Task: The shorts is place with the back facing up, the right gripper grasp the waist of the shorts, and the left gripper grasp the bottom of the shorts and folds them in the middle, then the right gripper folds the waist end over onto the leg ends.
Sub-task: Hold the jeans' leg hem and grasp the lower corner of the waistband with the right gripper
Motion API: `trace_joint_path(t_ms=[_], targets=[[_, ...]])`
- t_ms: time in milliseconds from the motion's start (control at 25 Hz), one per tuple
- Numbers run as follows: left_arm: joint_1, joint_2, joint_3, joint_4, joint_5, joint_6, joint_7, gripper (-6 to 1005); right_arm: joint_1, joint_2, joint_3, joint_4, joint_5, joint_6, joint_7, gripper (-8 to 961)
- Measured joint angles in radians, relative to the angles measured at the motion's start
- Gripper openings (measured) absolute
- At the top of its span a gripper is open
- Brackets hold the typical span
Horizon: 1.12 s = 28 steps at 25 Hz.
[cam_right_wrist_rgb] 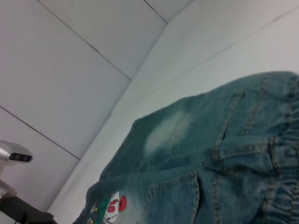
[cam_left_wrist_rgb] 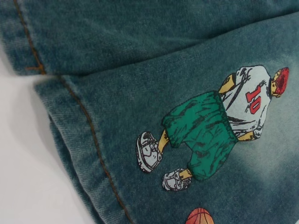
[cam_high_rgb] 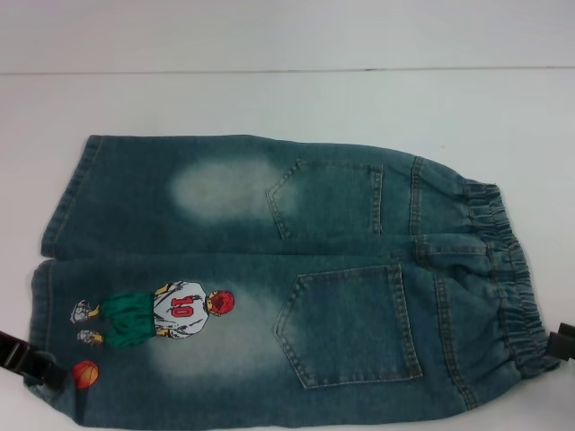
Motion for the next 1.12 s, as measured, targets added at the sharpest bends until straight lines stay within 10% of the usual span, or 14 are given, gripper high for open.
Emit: trace_joint_path(t_ms=[1120], targets=[[0.000,0.001,0.000,0.000,0.000,-0.014,0.005,47,0.042,0.002,-0.006,0.003,-0.086,0.105,0.089,874]])
